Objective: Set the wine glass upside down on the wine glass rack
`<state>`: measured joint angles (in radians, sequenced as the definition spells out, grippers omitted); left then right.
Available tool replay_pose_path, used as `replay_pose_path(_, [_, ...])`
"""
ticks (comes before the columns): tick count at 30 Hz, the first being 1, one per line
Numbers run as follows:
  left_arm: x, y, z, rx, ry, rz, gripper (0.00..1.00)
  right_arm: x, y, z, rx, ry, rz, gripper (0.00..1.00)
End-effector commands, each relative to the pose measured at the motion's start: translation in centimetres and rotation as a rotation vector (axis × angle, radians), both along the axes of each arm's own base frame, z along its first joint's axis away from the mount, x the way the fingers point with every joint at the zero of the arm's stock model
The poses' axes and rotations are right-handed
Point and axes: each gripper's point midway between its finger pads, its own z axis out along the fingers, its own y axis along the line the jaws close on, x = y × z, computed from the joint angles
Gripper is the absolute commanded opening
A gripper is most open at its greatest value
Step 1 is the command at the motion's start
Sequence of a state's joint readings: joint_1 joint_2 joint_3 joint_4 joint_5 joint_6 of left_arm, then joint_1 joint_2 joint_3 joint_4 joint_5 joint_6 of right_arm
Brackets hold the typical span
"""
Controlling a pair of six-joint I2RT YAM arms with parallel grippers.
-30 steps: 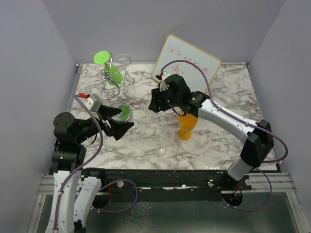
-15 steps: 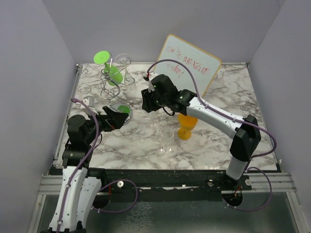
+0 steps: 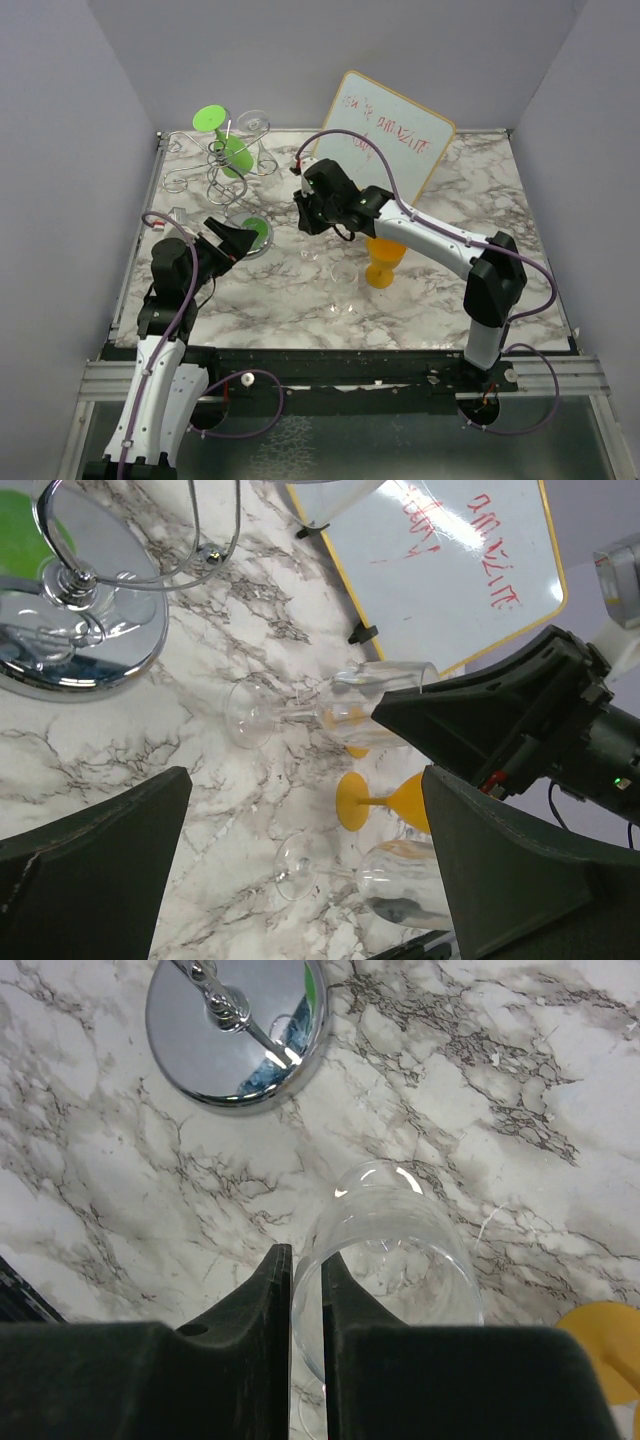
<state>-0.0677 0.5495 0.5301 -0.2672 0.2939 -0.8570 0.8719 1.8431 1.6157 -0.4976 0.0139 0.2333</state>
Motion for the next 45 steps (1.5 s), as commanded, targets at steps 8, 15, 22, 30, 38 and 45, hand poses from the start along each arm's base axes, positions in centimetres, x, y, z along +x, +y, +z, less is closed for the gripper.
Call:
replay_pose_path(8, [0.2,-0.3,-1.4,-0.202,0.145,0.089,0.99,-2.3,1.0,4.1,0.171,-0.048,0.086,0.01])
replay_pose_path(15, [-0.5,-1.0,-3.2,-0.441,0.333,0.17,0.99,-4.7,2.3,6.9,0.386,-0.114,0.17,0.01])
replay_pose_path(22, [-0.6,-0.6,-4.5,-0.601,0.413,0.27,0.99,-7.5,3.3,10.8,0.534,-0.325,0.214,0.01])
replay_pose_path(30, [-0.4,-0.9,-5.4,-0.714,0.441,0.29,0.96,-9.7,3.8,12.0,0.595,-0.507,0.246,0.01])
replay_pose_path(38, [0.1,-0.2,-4.8,-0.823,0.399,0.336,0.86,-11.3,5.4,10.9,0.546,-0.618,0.284,0.01])
replay_pose_path(45, [0.2,0.4,-4.6,-0.868,0.382,0.379,0.72,-12.7,7.1,10.4,0.505,-0.68,0.324,0.01])
